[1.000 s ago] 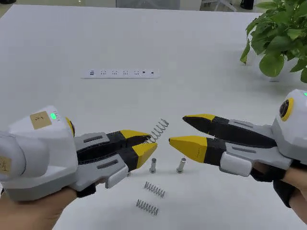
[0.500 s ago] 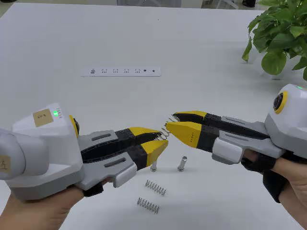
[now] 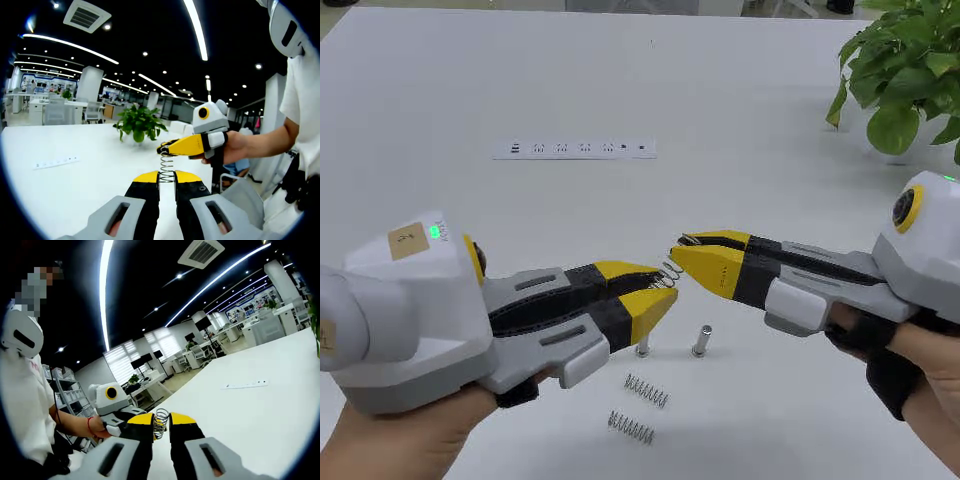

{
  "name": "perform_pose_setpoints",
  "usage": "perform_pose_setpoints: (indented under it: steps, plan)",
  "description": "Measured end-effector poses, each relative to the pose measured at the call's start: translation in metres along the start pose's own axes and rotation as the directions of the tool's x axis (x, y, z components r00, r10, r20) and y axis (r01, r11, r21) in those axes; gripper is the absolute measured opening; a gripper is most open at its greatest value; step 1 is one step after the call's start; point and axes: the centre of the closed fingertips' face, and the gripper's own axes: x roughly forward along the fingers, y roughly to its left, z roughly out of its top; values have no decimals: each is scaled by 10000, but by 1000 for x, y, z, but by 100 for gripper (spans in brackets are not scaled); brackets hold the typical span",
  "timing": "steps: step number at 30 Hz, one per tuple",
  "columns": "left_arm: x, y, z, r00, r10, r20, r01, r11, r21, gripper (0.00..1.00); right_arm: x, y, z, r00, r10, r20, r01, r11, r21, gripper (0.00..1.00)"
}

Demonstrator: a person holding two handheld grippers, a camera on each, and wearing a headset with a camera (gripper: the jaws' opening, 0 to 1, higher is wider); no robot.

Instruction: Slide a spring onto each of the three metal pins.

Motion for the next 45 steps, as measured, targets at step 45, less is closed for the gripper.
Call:
perform_pose_setpoints:
  steps: [45]
  plan:
    - [4, -8, -17, 9948, -377, -945, 439, 9970, 643, 15, 6, 14, -7, 9894, 176, -1440, -474, 9773, -2065, 11]
